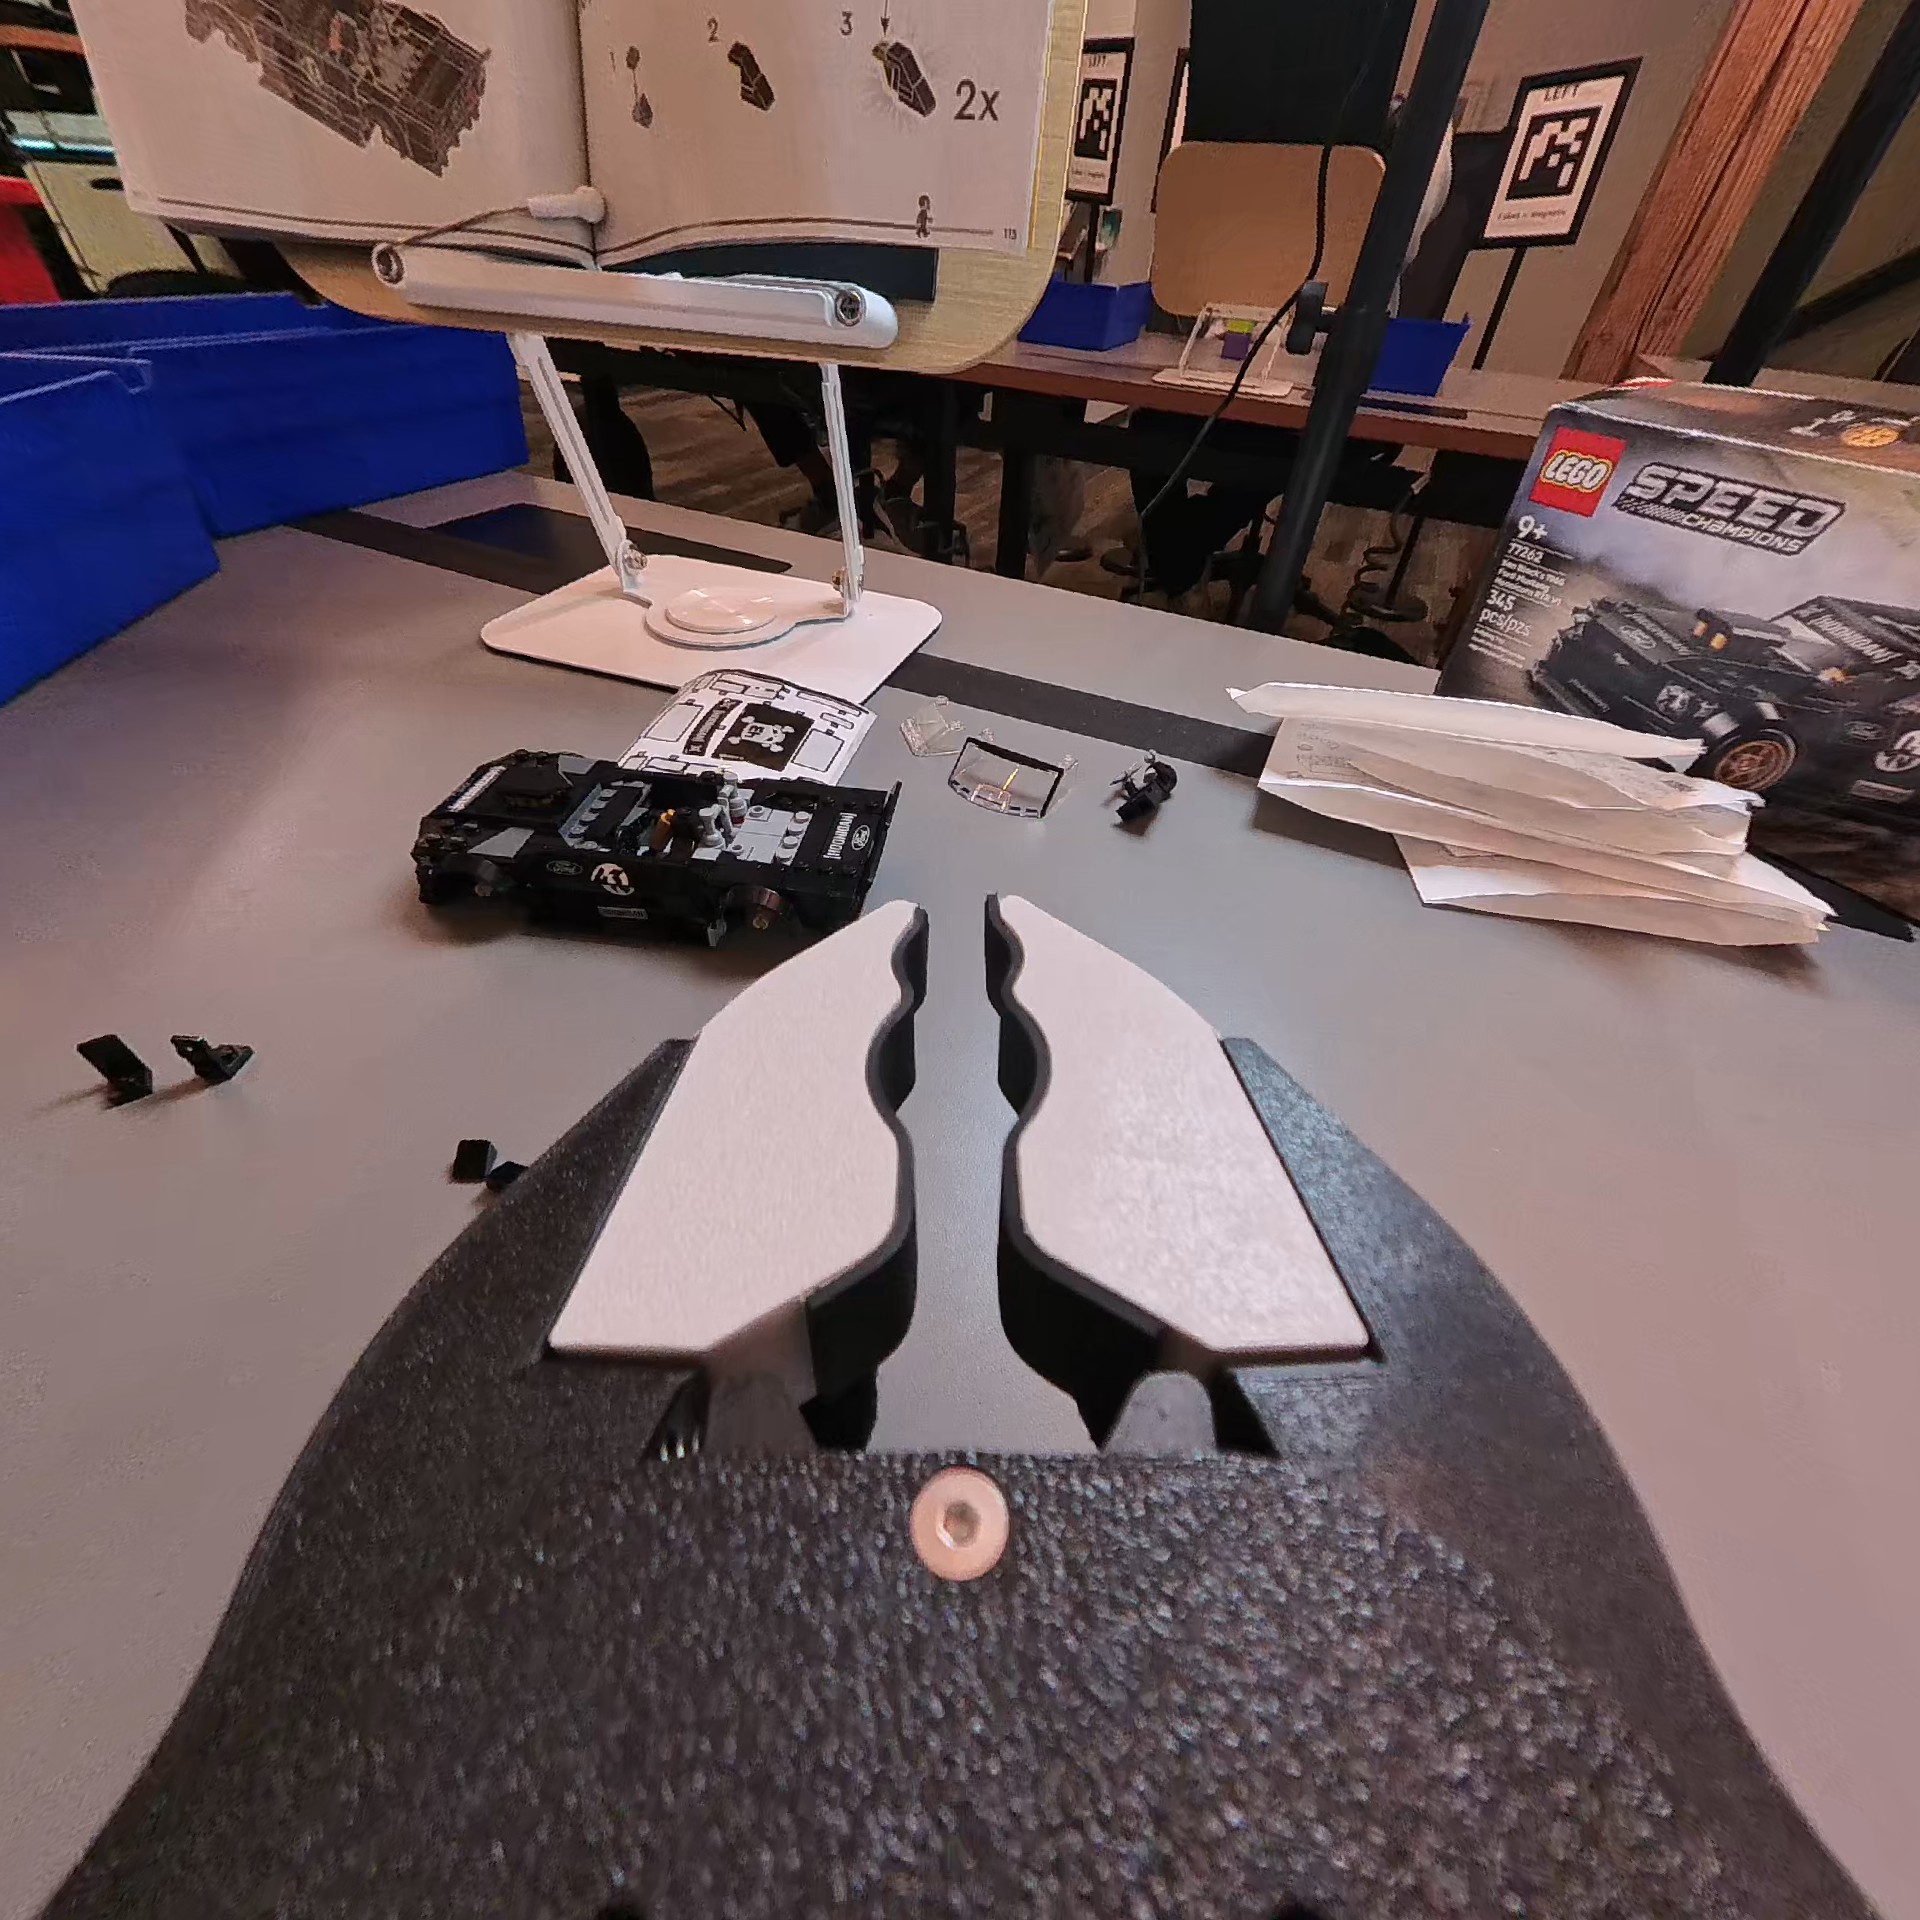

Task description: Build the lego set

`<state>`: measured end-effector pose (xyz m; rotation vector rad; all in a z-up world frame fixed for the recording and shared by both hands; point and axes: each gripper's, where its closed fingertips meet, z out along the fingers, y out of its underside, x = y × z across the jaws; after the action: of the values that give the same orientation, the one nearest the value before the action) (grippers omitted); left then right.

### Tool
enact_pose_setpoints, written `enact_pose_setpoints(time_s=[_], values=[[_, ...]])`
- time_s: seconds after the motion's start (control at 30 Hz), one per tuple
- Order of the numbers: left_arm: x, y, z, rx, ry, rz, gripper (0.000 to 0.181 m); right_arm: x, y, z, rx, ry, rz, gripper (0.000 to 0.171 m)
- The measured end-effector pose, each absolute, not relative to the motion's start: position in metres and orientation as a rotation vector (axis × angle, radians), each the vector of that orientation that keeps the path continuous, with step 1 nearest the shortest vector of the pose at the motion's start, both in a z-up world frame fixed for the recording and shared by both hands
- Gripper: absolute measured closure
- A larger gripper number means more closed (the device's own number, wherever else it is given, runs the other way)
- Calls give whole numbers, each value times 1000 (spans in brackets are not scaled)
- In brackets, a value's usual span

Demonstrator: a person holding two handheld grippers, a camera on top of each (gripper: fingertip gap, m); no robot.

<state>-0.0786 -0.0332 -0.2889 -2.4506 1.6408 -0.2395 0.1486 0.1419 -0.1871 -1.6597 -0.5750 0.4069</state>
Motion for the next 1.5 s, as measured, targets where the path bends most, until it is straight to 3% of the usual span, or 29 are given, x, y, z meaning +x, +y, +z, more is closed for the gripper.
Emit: enact_pose_setpoints(time_s=[0.17, 0.57, 0.73, 0.93, 1.07, 1.23, 1.5], values=[[-77, -35, -288, -2446, 1593, -334, 159, 148, 142, -188, -1662, -576, 403, 161], [-86, -34, -282, -2355, 1519, -304, 127, 149, 142, -188, -1663, -578, 399, 161], [-124, -11, -212, -2243, 1261, -258, 133, 150, 142, -188, -1664, -568, 409, 161], [-266, 45, -130, -2240, 734, -12, 151, 146, 141, -188, -1665, -578, 419, 161], [-338, 66, -175, -2436, 537, 39, 150, 146, 142, -192, -1676, -585, 404, 161], [-365, 70, -252, -2642, 534, 53, 146, 145, 144, -199, -1698, -594, 379, 161], [-354, 83, -282, -2581, 733, -77, 139, 140, 145, -205, -1713, -628, 335, 161]])
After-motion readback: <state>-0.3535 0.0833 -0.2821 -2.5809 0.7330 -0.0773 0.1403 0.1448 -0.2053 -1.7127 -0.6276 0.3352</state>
